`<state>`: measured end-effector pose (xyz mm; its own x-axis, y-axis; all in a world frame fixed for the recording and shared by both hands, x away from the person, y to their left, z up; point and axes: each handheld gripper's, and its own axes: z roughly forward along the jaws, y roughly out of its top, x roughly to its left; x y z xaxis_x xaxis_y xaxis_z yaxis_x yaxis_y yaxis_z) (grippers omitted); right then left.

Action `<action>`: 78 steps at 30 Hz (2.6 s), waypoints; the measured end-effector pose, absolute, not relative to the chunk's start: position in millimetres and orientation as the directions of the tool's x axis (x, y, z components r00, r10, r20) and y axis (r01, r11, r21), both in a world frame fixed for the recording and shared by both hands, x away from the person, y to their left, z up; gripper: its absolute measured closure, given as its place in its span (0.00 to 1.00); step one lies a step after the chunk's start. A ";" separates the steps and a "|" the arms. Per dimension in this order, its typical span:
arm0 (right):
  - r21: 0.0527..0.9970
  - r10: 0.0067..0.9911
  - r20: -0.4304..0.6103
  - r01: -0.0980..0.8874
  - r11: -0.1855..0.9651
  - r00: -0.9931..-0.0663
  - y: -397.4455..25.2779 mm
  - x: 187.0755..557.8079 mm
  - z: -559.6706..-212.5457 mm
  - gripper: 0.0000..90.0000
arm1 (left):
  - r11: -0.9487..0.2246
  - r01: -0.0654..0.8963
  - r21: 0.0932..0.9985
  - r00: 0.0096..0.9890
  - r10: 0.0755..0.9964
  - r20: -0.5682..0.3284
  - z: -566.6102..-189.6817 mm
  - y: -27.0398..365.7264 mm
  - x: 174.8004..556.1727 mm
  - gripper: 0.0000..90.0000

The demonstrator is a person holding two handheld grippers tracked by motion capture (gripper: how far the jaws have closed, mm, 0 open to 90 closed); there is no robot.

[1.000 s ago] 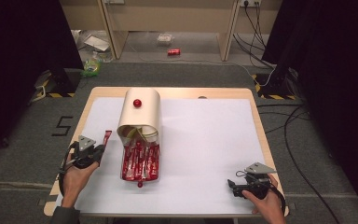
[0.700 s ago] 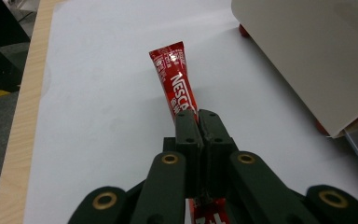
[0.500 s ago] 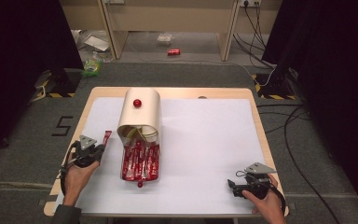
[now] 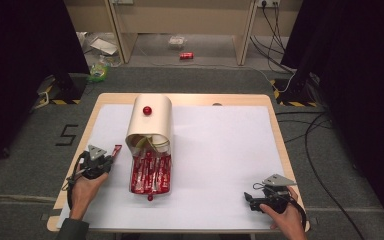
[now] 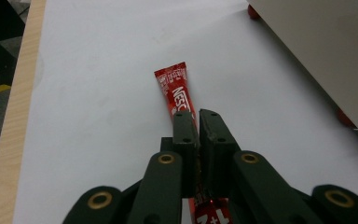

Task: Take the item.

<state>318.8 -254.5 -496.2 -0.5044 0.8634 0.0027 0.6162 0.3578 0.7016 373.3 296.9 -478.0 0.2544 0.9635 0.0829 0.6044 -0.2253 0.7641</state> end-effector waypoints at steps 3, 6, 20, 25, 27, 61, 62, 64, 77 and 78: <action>0.702 0.863 0.003 0.616 0.358 -0.504 -254.5 318.8 -496.2 0.07 | -0.217 0.604 0.767 0.255 0.964 0.072 -476.8 296.5 372.1 0.88; 0.702 0.863 0.003 0.616 0.358 -0.505 -254.5 318.8 -496.2 0.07 | -0.209 0.601 0.771 0.257 0.964 0.061 -475.9 296.7 371.0 0.82; 0.702 0.863 0.003 0.616 0.358 -0.504 -254.5 318.8 -496.2 0.07 | -0.135 0.590 0.796 0.261 0.965 -0.030 -471.5 298.2 355.4 0.46; 0.702 0.863 0.003 0.616 0.358 -0.504 -254.5 318.8 -496.2 0.07 | -0.123 0.582 0.804 0.259 0.965 -0.040 -470.9 298.8 351.8 0.41; 0.702 0.863 0.003 0.616 0.358 -0.504 -254.5 318.8 -496.2 0.07 | -0.122 0.581 0.805 0.260 0.965 -0.042 -470.4 299.1 350.9 0.39; 0.702 0.862 0.000 0.614 0.361 -0.507 -254.7 319.0 -496.2 0.07 | -0.110 0.524 0.844 0.298 0.953 -0.061 -464.7 298.4 325.5 0.24; 0.702 0.862 0.000 0.614 0.361 -0.507 -254.7 319.0 -496.2 0.07 | -0.110 0.524 0.844 0.297 0.953 -0.061 -465.1 299.0 324.4 0.24; 0.702 0.862 0.001 0.614 0.360 -0.507 -254.7 319.0 -496.2 0.07 | -0.111 0.525 0.844 0.298 0.953 -0.060 -465.3 300.4 322.8 0.24; 0.702 0.862 0.001 0.614 0.361 -0.508 -254.8 319.1 -496.2 0.07 | -0.109 0.516 0.850 0.312 0.948 -0.068 -463.3 301.1 314.0 0.24; 0.702 0.862 0.001 0.614 0.361 -0.508 -254.8 319.1 -496.2 0.07 | -0.109 0.516 0.850 0.312 0.948 -0.068 -463.3 301.1 314.0 0.24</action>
<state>319.1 -254.8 -496.2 -0.5077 0.8615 0.0009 0.6136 0.3609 0.7023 314.0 301.1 -463.3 0.3116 0.9478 -0.0677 0.5160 -0.1090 0.8497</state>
